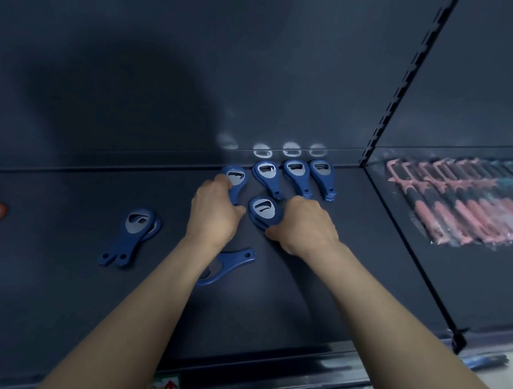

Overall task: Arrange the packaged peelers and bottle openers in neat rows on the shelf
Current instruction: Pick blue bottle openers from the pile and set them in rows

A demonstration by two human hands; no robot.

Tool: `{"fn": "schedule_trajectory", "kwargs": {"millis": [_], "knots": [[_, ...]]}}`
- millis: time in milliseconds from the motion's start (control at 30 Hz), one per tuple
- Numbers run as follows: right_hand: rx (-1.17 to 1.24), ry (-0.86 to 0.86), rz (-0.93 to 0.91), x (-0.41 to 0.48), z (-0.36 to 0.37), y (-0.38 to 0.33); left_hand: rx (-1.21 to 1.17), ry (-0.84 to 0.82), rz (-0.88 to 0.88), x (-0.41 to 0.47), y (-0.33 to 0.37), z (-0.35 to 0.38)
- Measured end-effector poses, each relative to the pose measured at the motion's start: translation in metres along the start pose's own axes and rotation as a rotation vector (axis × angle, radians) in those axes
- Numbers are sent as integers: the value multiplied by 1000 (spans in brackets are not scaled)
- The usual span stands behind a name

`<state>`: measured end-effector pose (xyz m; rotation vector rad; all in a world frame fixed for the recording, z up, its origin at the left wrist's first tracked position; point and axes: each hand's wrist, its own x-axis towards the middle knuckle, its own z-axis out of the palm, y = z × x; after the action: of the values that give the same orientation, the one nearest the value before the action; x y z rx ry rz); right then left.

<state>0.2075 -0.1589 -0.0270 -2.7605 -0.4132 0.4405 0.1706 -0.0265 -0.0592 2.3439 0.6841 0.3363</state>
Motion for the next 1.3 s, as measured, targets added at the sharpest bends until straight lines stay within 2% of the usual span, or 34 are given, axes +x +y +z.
{"fn": "schedule_trajectory", "kwargs": {"millis": [500, 700, 800, 1000, 1300], "knots": [[40, -18, -54, 10, 1, 6, -35, 86, 46, 6, 5, 13], [22, -13, -78, 11, -1, 8, -35, 47, 60, 2, 6, 7], [56, 4, -100, 13, -4, 9, 18, 79, 78, -4, 4, -1], [95, 109, -102, 26, -12, 3, 127, 32, 60, -16, 3, -18], [-35, 241, -90, 55, -4, -5, 155, -42, 74, -27, -4, -30]]}}
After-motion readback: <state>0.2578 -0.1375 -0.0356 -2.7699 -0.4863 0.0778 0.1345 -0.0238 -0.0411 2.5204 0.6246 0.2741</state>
